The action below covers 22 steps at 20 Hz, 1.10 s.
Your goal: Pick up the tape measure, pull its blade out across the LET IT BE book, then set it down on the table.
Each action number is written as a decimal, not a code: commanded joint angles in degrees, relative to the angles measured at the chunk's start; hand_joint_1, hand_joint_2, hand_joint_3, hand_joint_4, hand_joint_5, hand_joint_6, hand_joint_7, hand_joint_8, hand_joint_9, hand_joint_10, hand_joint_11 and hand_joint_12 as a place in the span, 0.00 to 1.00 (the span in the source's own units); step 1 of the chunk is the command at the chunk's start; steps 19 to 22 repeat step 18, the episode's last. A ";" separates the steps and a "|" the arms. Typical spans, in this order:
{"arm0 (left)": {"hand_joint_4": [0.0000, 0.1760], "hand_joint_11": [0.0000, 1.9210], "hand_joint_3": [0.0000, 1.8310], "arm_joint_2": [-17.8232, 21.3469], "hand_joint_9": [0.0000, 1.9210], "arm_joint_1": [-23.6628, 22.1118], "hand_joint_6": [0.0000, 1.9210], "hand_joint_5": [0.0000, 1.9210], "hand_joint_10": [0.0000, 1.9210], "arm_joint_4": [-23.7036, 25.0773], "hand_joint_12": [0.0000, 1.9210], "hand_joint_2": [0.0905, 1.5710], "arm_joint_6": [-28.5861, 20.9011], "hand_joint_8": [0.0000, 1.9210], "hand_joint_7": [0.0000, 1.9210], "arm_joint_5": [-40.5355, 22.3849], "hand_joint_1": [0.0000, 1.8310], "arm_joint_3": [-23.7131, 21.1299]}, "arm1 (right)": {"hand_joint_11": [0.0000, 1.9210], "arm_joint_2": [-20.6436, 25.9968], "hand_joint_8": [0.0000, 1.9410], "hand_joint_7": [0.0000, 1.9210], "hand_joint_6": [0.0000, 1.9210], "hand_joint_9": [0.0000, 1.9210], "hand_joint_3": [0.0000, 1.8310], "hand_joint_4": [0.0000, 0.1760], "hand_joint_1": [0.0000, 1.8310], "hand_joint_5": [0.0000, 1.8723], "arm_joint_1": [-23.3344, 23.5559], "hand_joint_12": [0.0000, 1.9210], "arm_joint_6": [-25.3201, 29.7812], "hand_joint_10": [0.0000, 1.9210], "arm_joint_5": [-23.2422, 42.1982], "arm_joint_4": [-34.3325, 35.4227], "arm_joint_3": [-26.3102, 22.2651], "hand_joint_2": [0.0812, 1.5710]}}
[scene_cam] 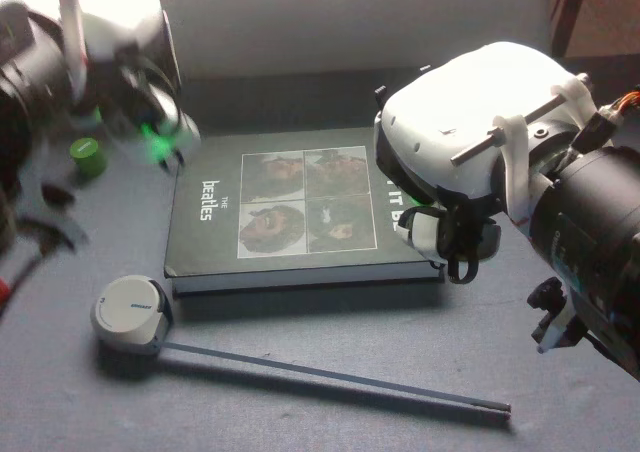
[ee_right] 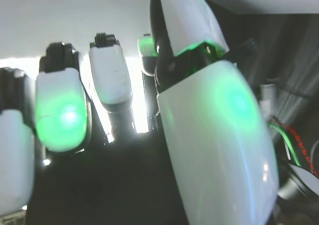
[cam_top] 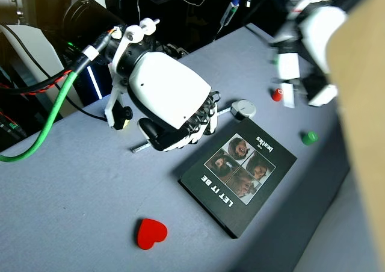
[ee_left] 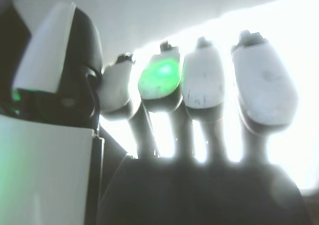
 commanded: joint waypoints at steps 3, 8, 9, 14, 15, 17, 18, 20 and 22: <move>1.00 0.83 0.00 -2.26 0.78 -0.58 1.00 0.69 1.00 3.06 1.00 0.77 -1.34 1.00 0.73 -8.40 0.53 -4.37 | 0.95 0.18 1.00 0.73 1.00 0.83 0.00 1.00 0.53 0.65 -0.06 1.00 0.03 1.00 -1.63 -5.90 -0.09 0.82; 1.00 0.85 0.00 -3.82 0.80 -1.09 1.00 0.69 1.00 1.25 1.00 0.77 -0.87 1.00 0.75 -14.60 0.52 -8.05 | 0.95 0.19 1.00 0.74 1.00 0.84 0.00 1.00 0.51 0.68 -0.28 1.00 0.22 1.00 -1.83 -6.45 -0.07 0.83; 1.00 0.85 0.00 -3.73 0.80 -1.09 1.00 0.69 1.00 0.99 1.00 0.77 -0.81 1.00 0.76 -15.27 0.52 -8.38 | 0.95 0.19 1.00 0.74 1.00 0.84 0.00 1.00 0.50 0.68 -0.35 1.00 0.23 1.00 -1.92 -6.55 -0.07 0.83; 1.00 0.81 0.00 -3.69 0.78 -1.29 1.00 0.68 1.00 0.68 1.00 0.77 -1.52 1.00 0.75 -17.87 0.52 -9.35 | 0.96 0.23 1.00 0.75 1.00 0.84 0.00 1.00 0.51 0.70 -0.73 1.00 0.25 1.00 -1.32 -6.70 0.06 0.83; 0.98 0.78 0.00 -3.67 0.75 -1.42 1.00 0.65 1.00 0.68 1.00 0.76 -1.53 1.00 0.72 -17.87 0.51 -9.34 | 0.97 0.25 1.00 0.75 1.00 0.84 0.00 1.00 0.51 0.67 -0.74 1.00 0.23 1.00 -1.31 -6.70 0.06 0.83; 0.88 0.72 0.00 -3.55 0.68 -1.85 1.00 0.60 1.00 0.84 1.00 0.73 -1.55 1.00 0.66 -17.87 0.49 -9.44 | 0.99 0.28 1.00 0.76 1.00 0.87 0.00 1.00 0.50 0.67 -0.78 1.00 0.16 1.00 -1.30 -6.71 0.06 0.84; 0.83 0.70 0.00 -3.53 0.67 -1.95 1.00 0.59 1.00 0.86 1.00 0.71 -1.56 1.00 0.65 -17.87 0.50 -9.53 | 1.00 0.28 1.00 0.77 1.00 0.88 0.00 1.00 0.51 0.68 -0.82 1.00 0.05 1.00 -1.17 -6.73 0.06 0.83; 0.83 0.70 0.00 -3.53 0.67 -1.95 1.00 0.59 1.00 0.86 1.00 0.71 -1.56 1.00 0.65 -17.87 0.50 -9.53 | 1.00 0.28 1.00 0.77 1.00 0.88 0.00 1.00 0.51 0.68 -0.82 1.00 0.05 1.00 -1.17 -6.73 0.06 0.83; 0.83 0.70 0.00 -3.53 0.67 -1.95 1.00 0.59 1.00 0.86 1.00 0.71 -1.56 1.00 0.65 -17.87 0.50 -9.53 | 1.00 0.28 1.00 0.77 1.00 0.88 0.00 1.00 0.51 0.68 -0.82 1.00 0.05 1.00 -1.17 -6.73 0.06 0.83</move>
